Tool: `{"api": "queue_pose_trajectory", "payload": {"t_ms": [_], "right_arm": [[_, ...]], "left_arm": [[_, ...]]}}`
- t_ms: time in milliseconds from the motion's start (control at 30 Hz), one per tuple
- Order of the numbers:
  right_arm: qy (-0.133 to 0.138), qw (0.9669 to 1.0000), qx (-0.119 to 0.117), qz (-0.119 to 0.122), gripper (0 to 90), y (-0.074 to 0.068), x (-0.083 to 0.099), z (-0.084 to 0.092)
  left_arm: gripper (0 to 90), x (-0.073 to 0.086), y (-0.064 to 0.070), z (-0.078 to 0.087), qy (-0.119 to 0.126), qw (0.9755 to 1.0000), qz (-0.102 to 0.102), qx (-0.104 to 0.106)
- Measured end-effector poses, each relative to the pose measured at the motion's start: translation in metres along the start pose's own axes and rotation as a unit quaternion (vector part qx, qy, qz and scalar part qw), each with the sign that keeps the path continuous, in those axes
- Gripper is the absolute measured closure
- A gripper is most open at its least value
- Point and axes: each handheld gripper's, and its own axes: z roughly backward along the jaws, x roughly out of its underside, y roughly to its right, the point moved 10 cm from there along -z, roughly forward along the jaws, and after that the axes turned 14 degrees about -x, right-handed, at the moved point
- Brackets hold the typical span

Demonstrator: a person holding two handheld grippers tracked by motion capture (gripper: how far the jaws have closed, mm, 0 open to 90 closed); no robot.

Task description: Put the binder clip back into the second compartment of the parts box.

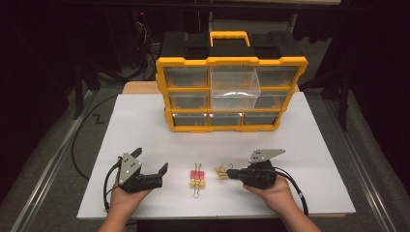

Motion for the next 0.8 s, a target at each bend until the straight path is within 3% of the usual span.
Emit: {"api": "queue_pose_trajectory", "payload": {"t_ms": [300, 800], "right_arm": [[-0.001, 0.9995, 0.030, 0.007, 90.0, 0.013, 0.002, 0.019], [-0.026, 0.9956, 0.089, 0.013, 90.0, 0.031, 0.009, 0.042]], "left_arm": [[0.4, 0.000, 0.000, 0.001, -0.002, 1.0000, 0.006, 0.000], [0.4, -0.002, -0.001, 0.001, 0.003, 0.9999, 0.008, 0.007]]}}
